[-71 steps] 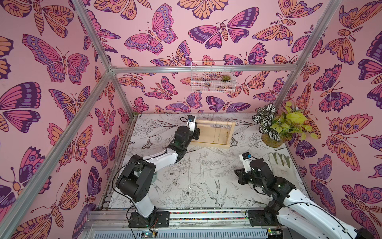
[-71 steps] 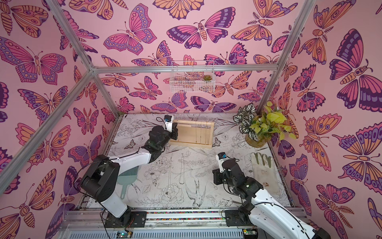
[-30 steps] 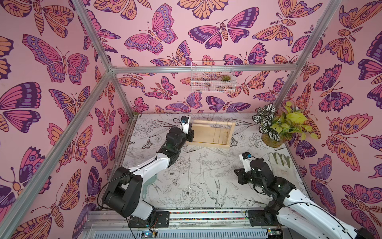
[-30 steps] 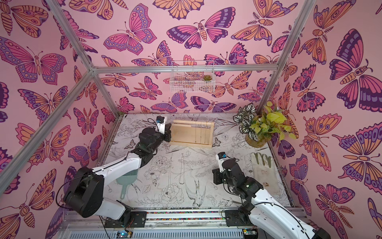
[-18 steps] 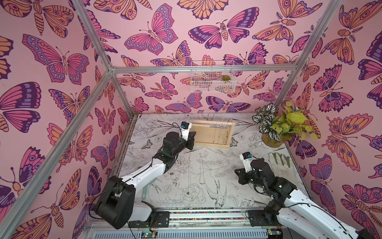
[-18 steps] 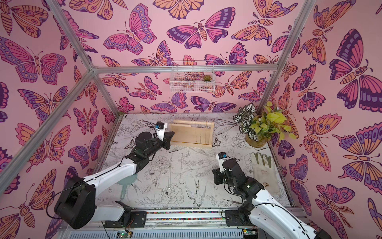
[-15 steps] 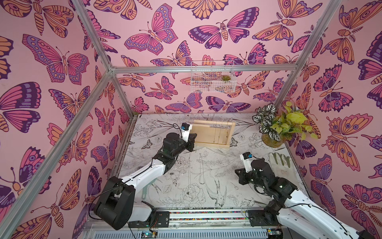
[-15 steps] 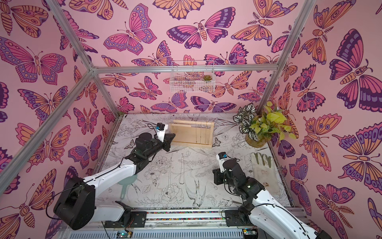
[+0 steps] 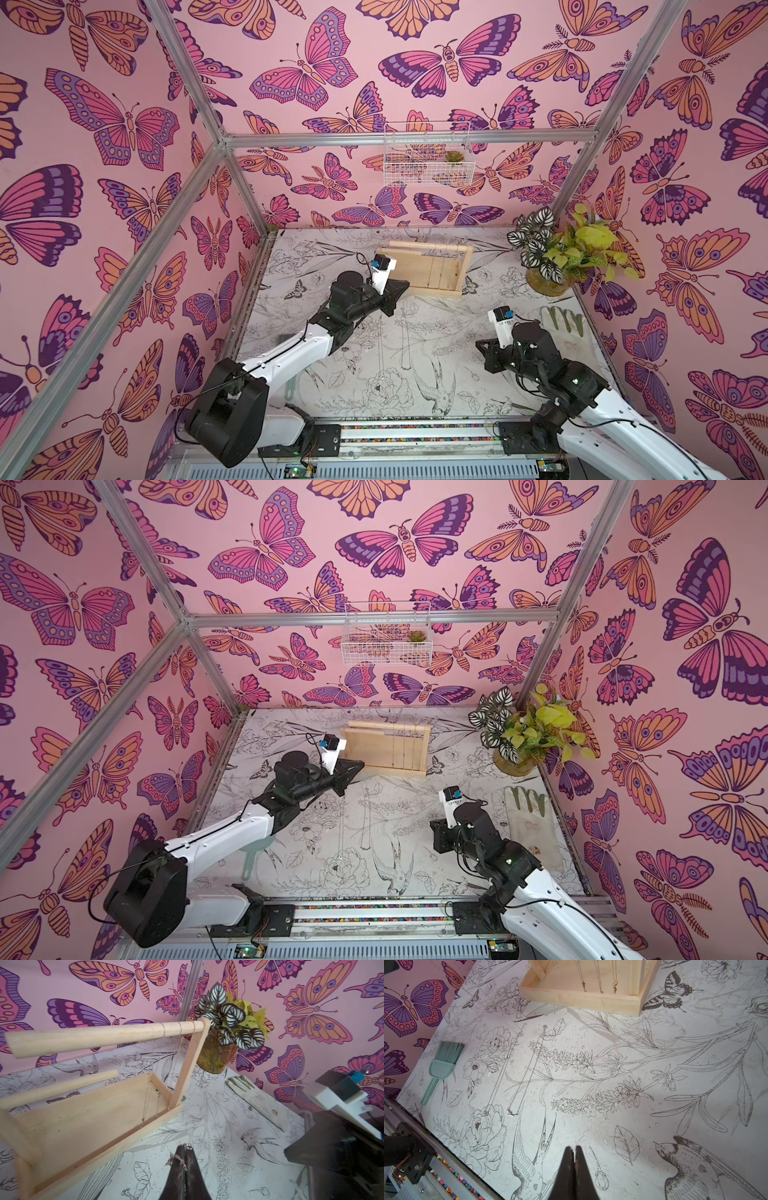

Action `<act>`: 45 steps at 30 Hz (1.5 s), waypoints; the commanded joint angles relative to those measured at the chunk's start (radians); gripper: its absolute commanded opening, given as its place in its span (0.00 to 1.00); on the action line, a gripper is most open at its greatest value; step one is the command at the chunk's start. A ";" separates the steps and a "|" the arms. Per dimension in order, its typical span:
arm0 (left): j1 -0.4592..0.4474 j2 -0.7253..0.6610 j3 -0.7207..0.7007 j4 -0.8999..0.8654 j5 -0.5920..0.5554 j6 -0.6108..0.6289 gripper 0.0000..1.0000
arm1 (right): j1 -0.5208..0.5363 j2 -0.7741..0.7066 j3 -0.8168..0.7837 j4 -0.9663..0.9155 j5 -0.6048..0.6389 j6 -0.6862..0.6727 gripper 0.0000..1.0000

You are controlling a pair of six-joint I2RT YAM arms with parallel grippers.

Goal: Take the necklace off the jewelry display stand
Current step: Take off the necklace from the stand, then place the necklace at the center of the board.

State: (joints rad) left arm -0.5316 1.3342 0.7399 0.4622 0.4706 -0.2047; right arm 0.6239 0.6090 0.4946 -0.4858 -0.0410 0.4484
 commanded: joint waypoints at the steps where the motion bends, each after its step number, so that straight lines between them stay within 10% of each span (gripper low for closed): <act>1: -0.009 -0.009 -0.022 -0.014 0.108 -0.046 0.00 | -0.003 -0.014 0.033 -0.040 0.018 0.013 0.00; 18: -0.091 0.028 -0.043 -0.033 0.259 -0.110 0.00 | -0.003 -0.029 0.035 -0.066 0.058 0.021 0.22; 45: -0.236 0.119 -0.071 -0.042 0.352 -0.175 0.00 | -0.004 -0.050 0.032 -0.104 0.093 0.041 0.24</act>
State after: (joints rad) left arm -0.7670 1.4197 0.6769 0.4328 0.7959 -0.3828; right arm 0.6239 0.5655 0.5106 -0.5663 0.0338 0.4751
